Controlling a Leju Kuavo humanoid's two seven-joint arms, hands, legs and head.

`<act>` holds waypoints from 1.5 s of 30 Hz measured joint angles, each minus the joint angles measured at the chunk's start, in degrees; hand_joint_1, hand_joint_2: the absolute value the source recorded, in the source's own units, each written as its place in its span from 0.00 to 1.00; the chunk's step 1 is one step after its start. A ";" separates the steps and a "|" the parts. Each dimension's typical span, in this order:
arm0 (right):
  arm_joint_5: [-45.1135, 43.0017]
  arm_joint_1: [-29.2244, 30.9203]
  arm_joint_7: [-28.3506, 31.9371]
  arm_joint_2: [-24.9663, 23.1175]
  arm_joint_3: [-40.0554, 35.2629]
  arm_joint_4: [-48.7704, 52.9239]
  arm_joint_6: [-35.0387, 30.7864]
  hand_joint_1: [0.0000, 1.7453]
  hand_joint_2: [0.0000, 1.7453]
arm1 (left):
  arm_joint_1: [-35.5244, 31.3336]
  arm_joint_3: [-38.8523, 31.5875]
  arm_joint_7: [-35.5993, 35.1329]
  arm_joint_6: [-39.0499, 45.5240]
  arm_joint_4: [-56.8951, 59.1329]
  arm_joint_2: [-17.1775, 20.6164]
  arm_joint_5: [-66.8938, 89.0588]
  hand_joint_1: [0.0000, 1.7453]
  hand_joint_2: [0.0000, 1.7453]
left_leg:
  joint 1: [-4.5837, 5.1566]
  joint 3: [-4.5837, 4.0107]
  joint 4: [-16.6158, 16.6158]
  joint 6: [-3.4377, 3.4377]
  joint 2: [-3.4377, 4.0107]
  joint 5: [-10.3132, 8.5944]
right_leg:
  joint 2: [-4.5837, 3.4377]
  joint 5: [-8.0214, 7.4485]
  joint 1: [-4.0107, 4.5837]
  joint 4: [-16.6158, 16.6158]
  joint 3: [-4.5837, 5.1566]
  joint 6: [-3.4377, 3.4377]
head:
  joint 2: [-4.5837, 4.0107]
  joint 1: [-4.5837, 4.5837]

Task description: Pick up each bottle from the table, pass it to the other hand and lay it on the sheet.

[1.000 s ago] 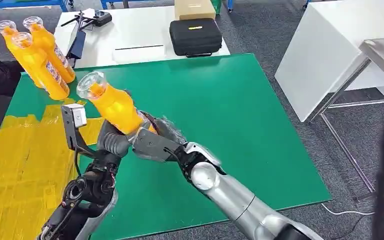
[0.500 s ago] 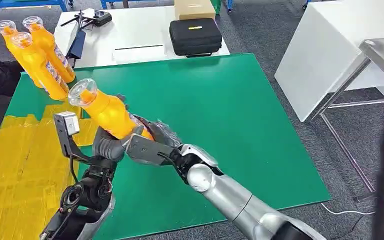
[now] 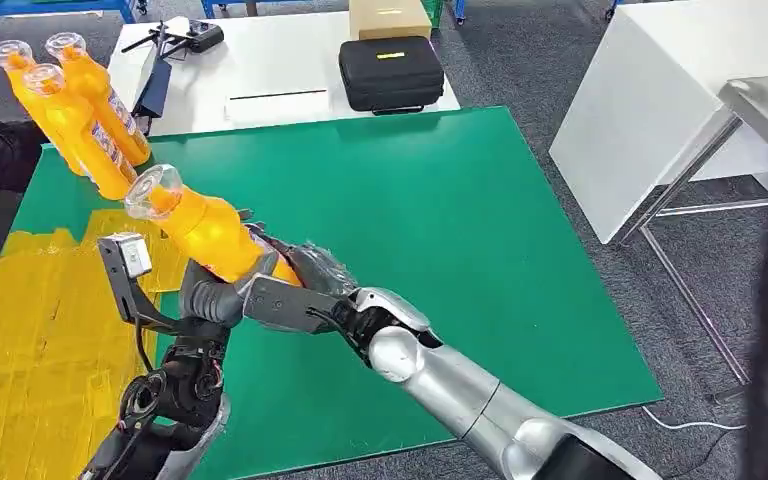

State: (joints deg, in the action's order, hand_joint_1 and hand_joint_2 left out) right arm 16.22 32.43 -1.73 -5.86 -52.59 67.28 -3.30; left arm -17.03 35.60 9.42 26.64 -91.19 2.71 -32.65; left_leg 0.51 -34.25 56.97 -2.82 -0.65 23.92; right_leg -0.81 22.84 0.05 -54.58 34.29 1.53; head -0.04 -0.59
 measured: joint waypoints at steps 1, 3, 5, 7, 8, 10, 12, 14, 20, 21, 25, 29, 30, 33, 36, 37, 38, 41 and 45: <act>-0.07 -0.01 0.00 0.00 -0.04 -0.02 -0.02 1.00 1.00 | 0.02 0.00 0.04 0.00 0.00 0.00 -0.09 1.00 1.00 | 0.00 0.00 0.00 0.00 0.00 0.00 | 0.00 0.00 0.00 0.00 0.00 0.00 | 0.00 0.00; -0.09 0.01 0.02 0.00 -0.06 -0.11 -0.02 1.00 1.00 | 0.04 -0.02 0.07 0.00 0.00 0.02 -0.11 1.00 1.00 | 0.00 0.00 0.00 0.00 0.00 0.00 | 0.00 0.00 0.00 0.00 0.00 0.00 | 0.00 0.00; -0.11 0.01 0.04 0.00 -0.09 -0.13 -0.02 0.18 1.00 | 0.07 0.00 0.07 0.00 0.00 0.02 -0.11 1.00 1.00 | 0.00 0.00 0.00 0.00 0.00 0.00 | 0.00 0.00 0.00 0.00 0.00 0.00 | 0.00 0.02; -0.13 0.01 0.04 0.00 -0.11 -0.15 -0.11 0.00 0.00 | 0.07 0.00 0.11 0.00 0.00 0.02 -0.20 1.00 1.00 | 0.00 0.00 0.00 0.00 0.00 0.00 | 0.00 0.00 0.00 0.00 0.00 0.00 | 0.00 0.02; -0.28 -0.01 0.04 0.00 -0.13 -0.17 -0.13 0.00 0.00 | 0.07 0.00 0.22 0.00 0.00 0.06 -0.22 1.00 1.00 | 0.00 0.00 0.00 0.00 0.00 0.00 | 0.00 0.00 0.00 0.00 0.00 0.00 | 0.00 0.02; -0.66 -0.19 -0.02 0.02 -0.26 -0.48 -0.13 0.00 0.00 | 0.01 -0.15 0.37 0.18 -0.11 0.17 -0.35 1.00 1.00 | 0.00 0.00 0.00 0.00 0.00 0.00 | 0.00 0.00 0.00 0.00 0.01 0.00 | 0.00 0.02; -1.51 -0.27 -0.42 0.13 -0.37 -0.61 -0.26 0.00 0.00 | 0.43 -0.50 1.16 0.44 -0.42 0.17 -0.09 1.00 1.00 | 0.00 0.00 0.00 0.00 0.04 0.00 | -0.01 0.00 0.00 0.00 0.03 0.00 | 0.00 0.02; -1.92 -0.42 -0.35 0.44 -0.31 -0.61 -1.11 0.00 0.00 | 1.05 -0.66 2.81 1.89 -1.53 0.24 2.30 1.00 1.00 | 0.00 0.00 0.00 0.00 0.06 0.00 | -0.01 0.00 0.00 0.01 0.07 0.00 | 0.00 0.04; 1.15 -5.06 1.48 3.75 3.93 -1.48 -5.46 0.00 0.00 | 0.51 -5.32 7.87 7.03 -4.63 2.75 33.19 1.00 1.00 | -0.01 -0.05 0.00 0.00 -0.32 0.00 | 0.22 0.03 0.01 0.00 0.02 -0.02 | 0.00 0.04; 1.82 -5.80 1.93 4.53 5.32 -1.77 -6.36 0.00 0.00 | 0.58 -6.50 7.89 7.56 -4.63 3.26 37.54 1.00 1.00 | -0.01 -0.10 0.00 0.01 -0.34 -0.01 | 0.23 0.03 0.00 -0.01 0.04 -0.02 | 0.00 0.09; 3.52 -7.11 3.41 6.49 10.17 -2.36 -8.46 0.00 0.00 | 0.80 -10.82 8.22 8.77 -4.48 4.50 47.44 1.00 1.00 | 0.04 -0.05 0.00 0.05 -0.22 -0.03 | 0.17 0.00 -0.06 0.00 0.04 0.00 | 0.00 0.04; 3.24 -9.43 5.63 8.06 15.03 -0.38 -12.54 0.00 0.00 | 0.79 -14.85 4.27 12.61 -1.32 6.63 66.22 1.00 1.00 | 0.06 -0.06 0.00 0.03 -0.28 -0.05 | 0.19 0.00 -0.07 0.00 0.04 0.00 | 0.00 0.02; 2.73 -9.99 6.19 8.55 16.29 0.75 -13.09 0.00 0.00 | 0.76 -15.85 3.30 12.61 0.27 7.37 69.69 1.00 1.00 | 0.06 -0.05 0.00 0.03 -0.26 -0.05 | 0.18 0.00 -0.07 0.00 0.05 0.00 | 0.00 0.02; 2.23 -11.24 6.67 9.97 19.52 4.27 -13.40 0.00 0.00 | 0.75 -18.54 2.53 12.52 5.34 8.94 73.68 1.00 1.00 | 0.05 -0.06 0.00 0.04 -0.10 -0.05 | 0.12 0.00 -0.07 -0.03 0.11 0.00 | 0.00 0.02; 1.35 -12.26 7.45 10.80 21.29 6.85 -13.49 0.00 0.00 | 0.39 -19.65 -1.67 10.36 9.47 10.10 81.63 1.00 1.00 | 0.06 -0.05 0.00 0.04 -0.21 -0.05 | 0.14 0.01 -0.07 -0.04 0.11 -0.01 | 0.00 0.00; 1.22 -12.52 7.61 10.93 21.73 7.81 -13.46 0.00 0.00 | 0.27 -19.69 -3.61 8.78 11.13 10.34 85.34 1.00 1.00 | 0.06 -0.05 0.00 0.04 -0.23 -0.05 | 0.14 0.01 -0.07 -0.04 0.11 -0.01 | 0.00 0.04; 0.90 -12.76 7.74 11.10 22.14 8.97 -13.46 0.00 0.00 | 0.20 -19.67 -5.78 7.03 13.32 10.71 89.83 1.00 1.00 | 0.06 -0.06 0.00 0.04 -0.21 -0.05 | 0.13 0.01 -0.07 -0.04 0.11 -0.01 | 0.00 0.02; -0.20 -12.98 7.87 11.37 22.97 11.52 -12.52 0.00 0.00 | -0.99 -18.23 -10.04 1.13 20.77 11.94 100.88 1.00 1.00 | 0.06 -0.05 -0.01 0.05 -0.10 -0.05 | 0.08 0.01 -0.07 -0.06 0.12 -0.01 | 0.00 0.02; -0.63 -12.98 8.09 11.37 23.23 13.16 -12.04 0.00 0.00 | -1.80 -15.69 -11.43 -1.14 28.75 13.01 104.28 1.00 1.00 | 0.06 -0.07 0.00 0.05 -0.03 -0.06 | 0.05 0.00 -0.07 -0.06 0.15 -0.01 | 0.00 0.04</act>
State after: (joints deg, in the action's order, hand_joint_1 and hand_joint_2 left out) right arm 15.58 19.45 6.36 5.51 -29.35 80.43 -15.34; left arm -18.83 19.91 -2.01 25.51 -62.44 15.72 71.63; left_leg 0.57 -34.32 56.96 -2.77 -0.68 23.86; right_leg -0.76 22.84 -0.01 -54.65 34.44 1.52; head -0.04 -0.55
